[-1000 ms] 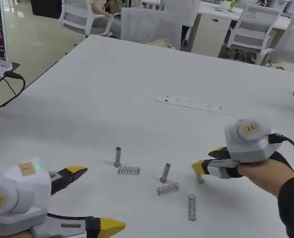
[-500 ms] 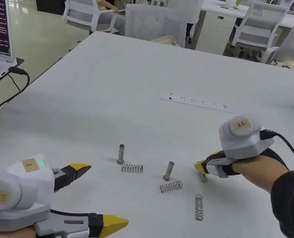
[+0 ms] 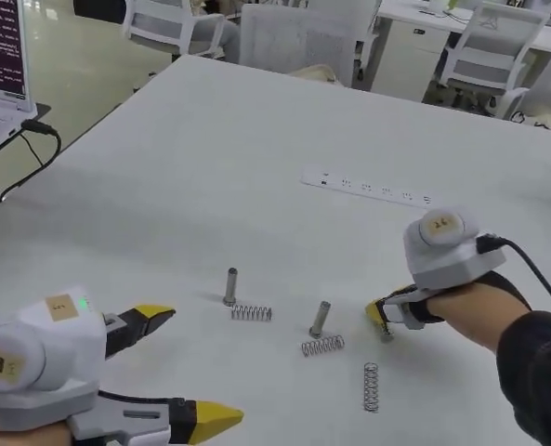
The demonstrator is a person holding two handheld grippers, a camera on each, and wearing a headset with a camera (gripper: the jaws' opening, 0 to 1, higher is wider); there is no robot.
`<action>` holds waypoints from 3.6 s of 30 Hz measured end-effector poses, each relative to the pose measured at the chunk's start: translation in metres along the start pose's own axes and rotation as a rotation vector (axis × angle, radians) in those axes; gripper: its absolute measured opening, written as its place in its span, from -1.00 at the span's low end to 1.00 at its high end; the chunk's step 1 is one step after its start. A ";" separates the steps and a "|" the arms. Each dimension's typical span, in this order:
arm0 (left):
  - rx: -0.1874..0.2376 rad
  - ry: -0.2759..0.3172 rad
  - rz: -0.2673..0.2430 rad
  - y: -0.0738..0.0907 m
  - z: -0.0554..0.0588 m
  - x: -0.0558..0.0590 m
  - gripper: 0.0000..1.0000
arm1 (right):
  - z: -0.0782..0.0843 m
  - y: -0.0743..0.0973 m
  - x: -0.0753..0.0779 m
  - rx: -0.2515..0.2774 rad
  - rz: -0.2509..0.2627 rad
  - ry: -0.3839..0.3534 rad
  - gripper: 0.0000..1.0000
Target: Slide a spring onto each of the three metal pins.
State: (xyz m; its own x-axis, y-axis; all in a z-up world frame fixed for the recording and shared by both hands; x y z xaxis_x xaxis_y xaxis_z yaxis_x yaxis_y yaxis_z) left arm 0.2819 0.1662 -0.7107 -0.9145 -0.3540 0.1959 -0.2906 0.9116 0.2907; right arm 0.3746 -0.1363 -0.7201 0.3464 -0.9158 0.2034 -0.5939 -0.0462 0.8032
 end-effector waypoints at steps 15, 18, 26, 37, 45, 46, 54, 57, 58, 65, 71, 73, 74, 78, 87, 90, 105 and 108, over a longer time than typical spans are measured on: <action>-0.006 0.002 0.006 0.000 0.002 0.001 0.69 | -0.001 -0.004 -0.003 -0.070 0.009 -0.032 -0.72; -0.008 0.001 0.006 0.000 0.002 0.001 0.68 | -0.001 -0.006 -0.003 -0.086 0.021 -0.032 -0.75; -0.012 0.006 0.006 0.001 0.005 0.002 0.68 | -0.003 -0.008 -0.003 -0.120 0.031 -0.028 -0.82; -0.011 0.001 0.002 0.002 0.003 0.003 0.66 | -0.008 -0.007 -0.013 -0.161 0.091 0.071 -0.88; -0.008 0.002 -0.003 0.004 0.003 0.003 0.65 | -0.001 -0.002 -0.006 -0.125 0.065 0.017 -0.89; -0.009 0.002 -0.002 0.003 0.003 0.003 0.65 | -0.001 -0.001 -0.005 -0.118 0.062 0.001 -0.89; -0.009 -0.002 0.001 0.002 0.001 0.004 0.64 | 0.003 0.014 0.000 -0.068 0.044 -0.055 -0.89; -0.009 -0.005 0.003 0.002 0.000 0.004 0.64 | 0.006 0.021 0.002 -0.049 0.040 -0.077 -0.89; -0.009 -0.007 0.004 0.002 0.000 0.005 0.64 | 0.007 0.023 0.002 -0.045 0.040 -0.081 -0.89; -0.006 -0.012 0.007 0.002 -0.001 0.005 0.64 | 0.014 0.035 0.003 -0.008 0.037 -0.112 -0.89; -0.008 -0.020 0.010 0.002 -0.003 0.005 0.63 | 0.020 0.046 0.002 0.013 0.032 -0.124 -0.89; -0.006 -0.020 0.011 0.001 -0.004 0.006 0.63 | 0.023 0.049 0.002 0.018 0.034 -0.124 -0.89; -0.006 -0.022 0.012 0.001 -0.004 0.006 0.63 | 0.024 0.050 0.001 0.020 0.035 -0.125 -0.89; -0.005 -0.025 0.014 0.001 -0.006 0.008 0.63 | 0.029 0.054 0.001 0.027 0.037 -0.128 -0.89; -0.007 -0.030 0.018 0.002 -0.008 0.010 0.63 | 0.036 0.059 -0.002 0.026 0.034 -0.125 -0.89; -0.006 -0.030 0.020 0.002 -0.008 0.011 0.63 | 0.037 0.061 -0.003 0.025 0.030 -0.123 -0.89; -0.006 -0.030 0.023 0.001 -0.007 0.010 0.61 | 0.039 0.065 -0.004 -0.006 0.024 -0.096 -0.89; -0.005 -0.030 0.023 0.001 -0.007 0.010 0.61 | 0.039 0.065 -0.005 -0.002 0.025 -0.080 -0.88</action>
State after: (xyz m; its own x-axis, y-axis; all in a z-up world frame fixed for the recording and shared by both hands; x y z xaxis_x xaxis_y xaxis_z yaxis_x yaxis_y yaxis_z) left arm 0.2744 0.1618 -0.7014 -0.9289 -0.3267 0.1743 -0.2683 0.9183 0.2911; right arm 0.3057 -0.1507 -0.6904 0.2725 -0.9455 0.1780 -0.5999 -0.0223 0.7997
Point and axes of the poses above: the centre of the closed fingertips' face, and the gripper's own axes: y roughly backward along the fingers, x roughly to its right, z roughly out of its underside, the point moved 8 cm from there along y, roughly backward along the fingers, and after that the axes turned 11 degrees about z, right-handed, at the moved point
